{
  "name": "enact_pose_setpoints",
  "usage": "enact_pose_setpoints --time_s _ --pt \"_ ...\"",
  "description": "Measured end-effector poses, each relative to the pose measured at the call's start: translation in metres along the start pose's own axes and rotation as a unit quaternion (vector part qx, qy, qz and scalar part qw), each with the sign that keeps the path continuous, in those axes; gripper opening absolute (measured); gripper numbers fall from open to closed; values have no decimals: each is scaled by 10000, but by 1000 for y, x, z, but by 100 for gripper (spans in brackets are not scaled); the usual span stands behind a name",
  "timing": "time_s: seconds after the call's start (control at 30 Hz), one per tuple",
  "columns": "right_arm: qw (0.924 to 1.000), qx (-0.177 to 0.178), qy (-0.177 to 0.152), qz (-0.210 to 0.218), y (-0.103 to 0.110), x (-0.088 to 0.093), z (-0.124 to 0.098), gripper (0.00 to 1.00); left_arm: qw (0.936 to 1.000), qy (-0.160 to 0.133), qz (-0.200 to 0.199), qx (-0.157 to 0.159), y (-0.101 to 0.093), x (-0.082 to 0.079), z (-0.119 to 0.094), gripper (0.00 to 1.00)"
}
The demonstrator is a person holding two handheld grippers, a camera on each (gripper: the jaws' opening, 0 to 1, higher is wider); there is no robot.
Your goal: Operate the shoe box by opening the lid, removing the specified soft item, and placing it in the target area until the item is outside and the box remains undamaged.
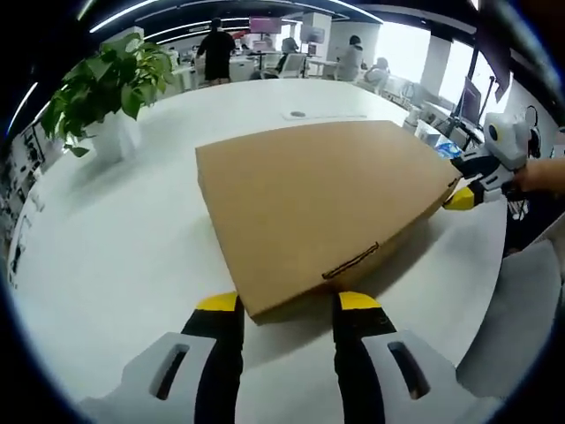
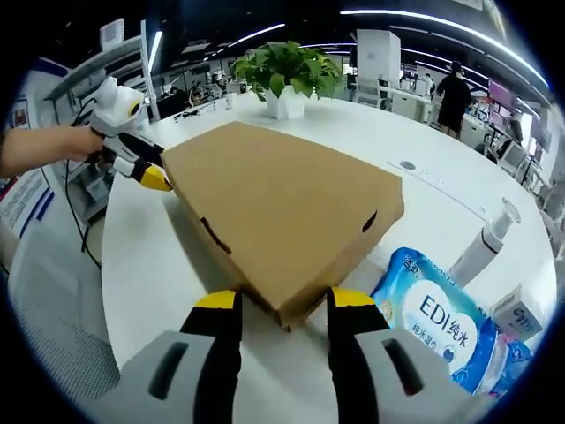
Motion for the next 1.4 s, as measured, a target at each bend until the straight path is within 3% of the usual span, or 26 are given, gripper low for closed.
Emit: enact_pose_setpoints --time_s 0.63,1.4 --pt "9999 112 63 80 -23 -10 6 36 10000 -18 41 52 6 -25 16 39" --pt "9996 256 37 79 -23 -12 7 37 9999 -52 108 48 10 -28 17 39"
Point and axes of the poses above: the point that each gripper's makers call its tool centre point, and the gripper's own axes: z roughly forward along the fingers, y roughly to its left, x roughly out of its underside, the point moved 8 cm from there along -z, roughly backward along the fingers, and after that the axes turned 7 degrees about y, right-handed, at the moved point
